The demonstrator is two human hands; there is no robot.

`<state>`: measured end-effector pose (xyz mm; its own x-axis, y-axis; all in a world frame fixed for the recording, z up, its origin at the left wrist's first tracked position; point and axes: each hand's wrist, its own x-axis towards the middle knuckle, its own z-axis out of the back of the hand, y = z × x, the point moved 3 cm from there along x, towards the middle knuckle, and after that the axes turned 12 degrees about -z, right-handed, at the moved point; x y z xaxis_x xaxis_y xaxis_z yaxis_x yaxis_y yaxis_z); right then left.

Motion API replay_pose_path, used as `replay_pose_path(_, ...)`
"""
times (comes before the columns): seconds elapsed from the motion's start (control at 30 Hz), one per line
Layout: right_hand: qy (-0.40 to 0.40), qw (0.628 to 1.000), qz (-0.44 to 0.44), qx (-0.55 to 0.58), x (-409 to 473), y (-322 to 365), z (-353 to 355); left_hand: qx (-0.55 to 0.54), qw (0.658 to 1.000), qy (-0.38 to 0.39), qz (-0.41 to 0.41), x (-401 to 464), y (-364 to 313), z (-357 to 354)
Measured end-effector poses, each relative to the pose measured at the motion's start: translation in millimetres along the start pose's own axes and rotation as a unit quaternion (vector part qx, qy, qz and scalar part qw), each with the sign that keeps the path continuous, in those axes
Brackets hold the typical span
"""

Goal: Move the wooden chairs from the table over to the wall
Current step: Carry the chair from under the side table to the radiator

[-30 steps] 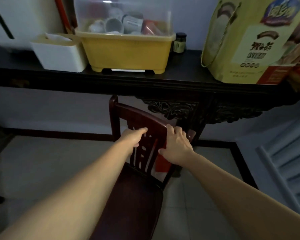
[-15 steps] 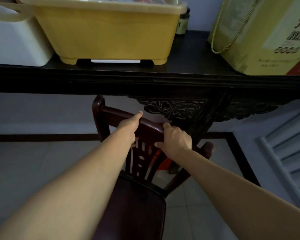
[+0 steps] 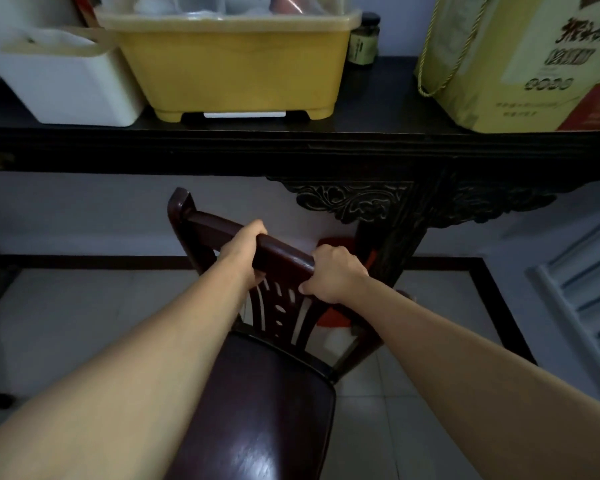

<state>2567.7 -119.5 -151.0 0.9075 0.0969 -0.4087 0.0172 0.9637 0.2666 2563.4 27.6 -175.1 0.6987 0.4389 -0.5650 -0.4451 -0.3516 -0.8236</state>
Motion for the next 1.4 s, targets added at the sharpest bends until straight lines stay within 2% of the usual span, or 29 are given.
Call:
replay_pose_path(0.23, 0.067, 0.992, 0.102, -0.018, -94.4, 0.4, 0.5, -0.013, 0.999, -0.014, -0.035, -95.3, 14.6, 31.4)
replay_pose_path(0.53, 0.021, 0.995, 0.092, 0.009, -219.3, -64.4, 2.4, 0.022, 0.998, 0.009, -0.050, -216.0, 47.8, 17.7)
replay_pose_path(0.73, -0.024, 0.999, 0.031, 0.021, -272.0, -121.8, 33.4, 0.026, 0.994, 0.078, -0.078, -277.4, 55.5, -24.3)
replay_pose_path(0.9, -0.054, 0.998, -0.037, 0.023, -317.4, -173.2, 44.9, 0.070, 0.981, 0.162, -0.079, -317.5, 77.6, -66.6)
replay_pose_path(1.27, -0.101, 0.968, -0.218, 0.071, -420.4, -294.5, 43.1, 0.166, 0.922, 0.345, -0.052, -418.5, 153.1, -164.1)
replay_pose_path(1.4, -0.130, 0.955, -0.251, 0.094, -454.7, -346.2, 43.2, 0.177, 0.908, 0.377, -0.041, -457.3, 187.0, -203.3)
